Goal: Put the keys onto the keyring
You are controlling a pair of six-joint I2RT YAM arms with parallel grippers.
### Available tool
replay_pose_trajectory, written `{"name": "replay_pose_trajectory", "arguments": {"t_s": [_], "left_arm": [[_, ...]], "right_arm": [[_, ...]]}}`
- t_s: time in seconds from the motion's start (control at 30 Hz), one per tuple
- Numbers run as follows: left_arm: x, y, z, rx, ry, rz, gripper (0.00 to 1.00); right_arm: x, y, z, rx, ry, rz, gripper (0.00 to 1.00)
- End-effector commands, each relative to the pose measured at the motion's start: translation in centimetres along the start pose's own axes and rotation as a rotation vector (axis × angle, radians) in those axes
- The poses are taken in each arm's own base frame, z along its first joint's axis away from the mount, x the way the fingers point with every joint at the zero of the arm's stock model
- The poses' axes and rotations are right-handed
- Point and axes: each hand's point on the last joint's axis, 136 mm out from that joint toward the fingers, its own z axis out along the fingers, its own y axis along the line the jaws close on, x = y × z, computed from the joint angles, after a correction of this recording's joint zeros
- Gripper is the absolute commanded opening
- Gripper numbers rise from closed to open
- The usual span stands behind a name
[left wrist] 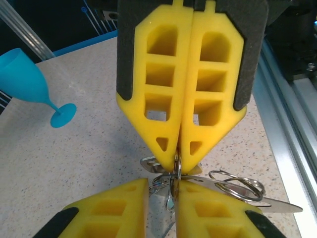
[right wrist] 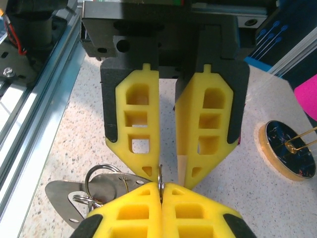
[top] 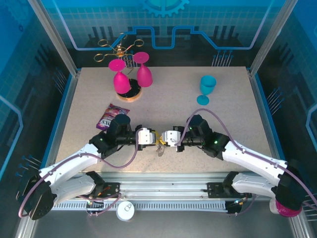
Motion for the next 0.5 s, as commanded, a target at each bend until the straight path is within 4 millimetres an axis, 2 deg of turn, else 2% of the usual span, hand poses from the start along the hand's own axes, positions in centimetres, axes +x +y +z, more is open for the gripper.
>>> {"name": "replay_pose_trajectory", "arguments": {"t_s": [0.0,0.23,0.3,0.4,0.47], "left_arm": [[-1.4,1.2,-0.4,-0.05,-0.017,0.034,0.21],[-2.2,1.4,-0.2,-0.056,-0.021,0.049,0.11],[-2.5,1.9,-0.3,-0.083,-0.037,0.05,0.01],[-3.1,2.2,-0.5,-0.118,-0.083,0.062,0.0],[-3.1,1.8,-0.5,-0.106,-0.095,0.063,0.0]], "right_arm": [[0.7,1.3,-0.1,-0.118,0.113,-0.026,0.0],[-1.4,0.1,1.0,-0.136,0.15,-0.027,0.0],[-1.8,-0.1,1.2,-0.124,0.144,-0.003,0.0],[-2.5,-0.9,1.0,-0.072,0.092,0.038,0.0],[-2.6,-1.7,0.4,-0.017,0.04,0.071,0.16]]}}
